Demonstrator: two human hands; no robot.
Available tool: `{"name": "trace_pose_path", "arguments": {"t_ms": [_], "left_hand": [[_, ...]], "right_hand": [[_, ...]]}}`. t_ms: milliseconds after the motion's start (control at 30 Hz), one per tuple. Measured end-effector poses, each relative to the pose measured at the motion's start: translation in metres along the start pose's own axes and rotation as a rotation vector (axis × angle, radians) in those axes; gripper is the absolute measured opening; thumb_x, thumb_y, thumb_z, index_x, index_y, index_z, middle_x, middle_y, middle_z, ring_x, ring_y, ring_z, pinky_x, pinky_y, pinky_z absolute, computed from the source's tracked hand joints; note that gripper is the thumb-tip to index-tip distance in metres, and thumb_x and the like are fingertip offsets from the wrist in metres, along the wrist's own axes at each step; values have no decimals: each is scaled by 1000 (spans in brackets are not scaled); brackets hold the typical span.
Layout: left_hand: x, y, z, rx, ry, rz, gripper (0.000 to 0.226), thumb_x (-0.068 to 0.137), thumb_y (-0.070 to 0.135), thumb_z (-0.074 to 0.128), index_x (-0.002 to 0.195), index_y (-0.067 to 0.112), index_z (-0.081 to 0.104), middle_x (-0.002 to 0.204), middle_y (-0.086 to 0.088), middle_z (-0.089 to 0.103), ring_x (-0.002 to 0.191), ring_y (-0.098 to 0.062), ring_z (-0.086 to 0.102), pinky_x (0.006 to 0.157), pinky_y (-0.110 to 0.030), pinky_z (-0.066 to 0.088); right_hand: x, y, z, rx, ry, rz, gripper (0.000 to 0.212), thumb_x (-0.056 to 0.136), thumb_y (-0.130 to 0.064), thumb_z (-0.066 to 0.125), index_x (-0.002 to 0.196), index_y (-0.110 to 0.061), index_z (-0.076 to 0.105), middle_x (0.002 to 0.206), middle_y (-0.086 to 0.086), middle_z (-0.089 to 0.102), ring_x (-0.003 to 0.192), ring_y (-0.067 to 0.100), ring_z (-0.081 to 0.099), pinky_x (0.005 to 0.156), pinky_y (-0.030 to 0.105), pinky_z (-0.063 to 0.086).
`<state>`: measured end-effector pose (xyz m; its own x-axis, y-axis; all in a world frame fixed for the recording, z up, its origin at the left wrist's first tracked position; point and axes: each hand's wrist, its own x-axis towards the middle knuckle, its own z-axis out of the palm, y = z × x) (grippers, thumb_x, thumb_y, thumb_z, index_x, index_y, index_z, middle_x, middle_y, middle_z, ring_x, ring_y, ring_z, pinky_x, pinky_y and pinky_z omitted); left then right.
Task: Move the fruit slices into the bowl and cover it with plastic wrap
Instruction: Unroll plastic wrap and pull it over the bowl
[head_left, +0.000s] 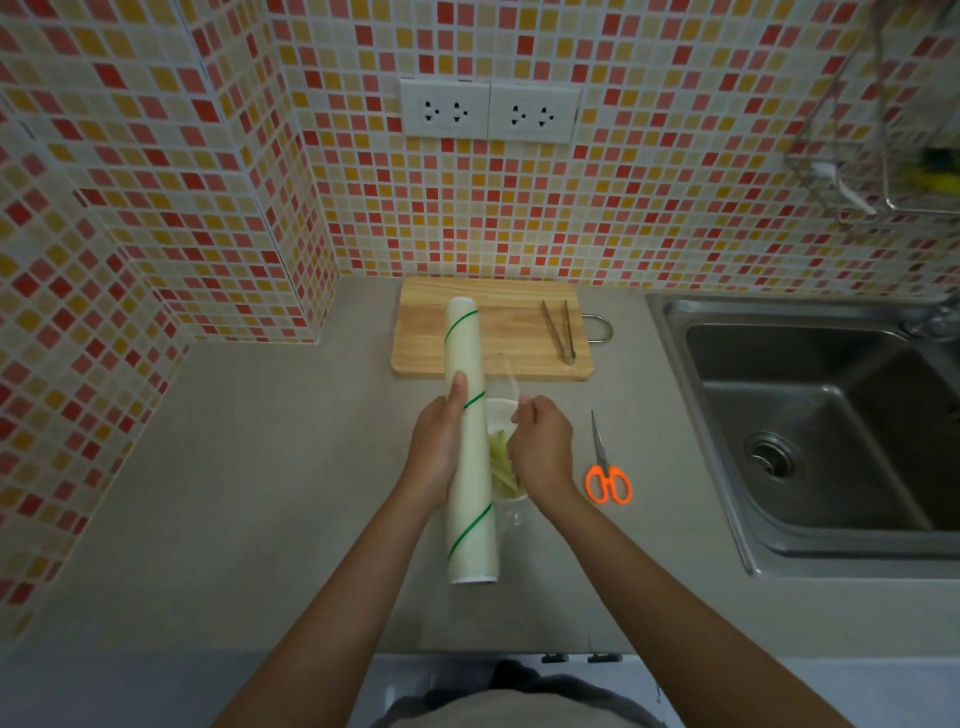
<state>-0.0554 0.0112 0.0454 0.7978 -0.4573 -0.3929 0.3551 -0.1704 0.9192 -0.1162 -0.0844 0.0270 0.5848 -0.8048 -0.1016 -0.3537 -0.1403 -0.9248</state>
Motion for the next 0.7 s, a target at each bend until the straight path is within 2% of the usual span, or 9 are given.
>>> {"name": "trace_pose_path", "arguments": {"t_ms": [67, 133, 167, 233, 300, 433, 500, 600, 700], "left_hand": [[-3, -4, 1, 15, -13, -7, 54, 83, 56, 61, 100, 5, 65, 85, -17, 70, 70, -25, 67, 66, -39, 54], [-6, -8, 3, 22, -3, -1, 53, 80, 52, 68, 101, 4, 65, 92, -20, 71, 77, -31, 70, 72, -45, 57], [-6, -9, 4, 42, 19, 10, 52, 80, 51, 69, 101, 5, 63, 92, -19, 71, 81, -32, 71, 75, -47, 57], [-5, -11, 5, 100, 88, 54, 48, 78, 50, 72, 103, 11, 57, 93, -6, 69, 83, -22, 70, 76, -41, 58], [-5, -10, 3, 146, 115, 84, 45, 78, 50, 71, 104, 16, 55, 94, 3, 66, 83, -13, 68, 74, -34, 56], [0, -10, -6, 65, 10, 6, 40, 88, 46, 60, 100, 9, 65, 94, -14, 71, 80, -24, 68, 77, -41, 55], [1, -12, -8, -31, -46, -61, 39, 93, 42, 54, 101, 6, 67, 89, -17, 70, 76, -27, 66, 75, -40, 53], [0, -15, -6, -79, -19, -100, 43, 95, 45, 47, 97, 6, 65, 79, -13, 66, 64, -24, 61, 65, -34, 50], [0, -20, -5, -25, -3, -35, 45, 78, 52, 68, 93, 10, 61, 77, -8, 65, 63, -22, 63, 60, -38, 54]], "right_hand": [[-3, 4, 1, -53, 48, -43, 38, 101, -26, 35, 65, -19, 43, 59, 4, 52, 59, 26, 54, 52, 29, 42], [-6, 8, 2, -57, 46, -7, 36, 102, -28, 33, 69, -16, 44, 62, 9, 56, 56, 29, 58, 50, 33, 47], [-8, 10, 3, -41, 34, 31, 35, 102, -28, 32, 72, -14, 44, 63, 13, 57, 51, 29, 58, 47, 34, 50], [-9, 12, 3, -26, 36, 73, 34, 102, -28, 30, 73, -14, 44, 65, 14, 57, 46, 24, 58, 44, 32, 50], [-8, 14, 4, -65, 68, 36, 34, 102, -27, 31, 75, -12, 45, 66, 8, 55, 55, 27, 59, 53, 35, 49], [-7, 15, 1, -90, 107, -36, 34, 102, -25, 32, 75, -9, 44, 61, -1, 47, 61, 28, 55, 58, 38, 45], [-7, 18, -3, -85, 119, -47, 34, 102, -24, 34, 75, -7, 46, 61, -2, 46, 59, 23, 52, 56, 33, 42], [-8, 23, -6, -50, 136, -67, 33, 102, -21, 36, 75, -6, 48, 60, -4, 45, 56, 8, 44, 51, 23, 26], [-9, 26, -7, -15, 128, -59, 33, 102, -22, 38, 74, -7, 49, 59, -4, 45, 54, 5, 42, 50, 20, 30]]}}
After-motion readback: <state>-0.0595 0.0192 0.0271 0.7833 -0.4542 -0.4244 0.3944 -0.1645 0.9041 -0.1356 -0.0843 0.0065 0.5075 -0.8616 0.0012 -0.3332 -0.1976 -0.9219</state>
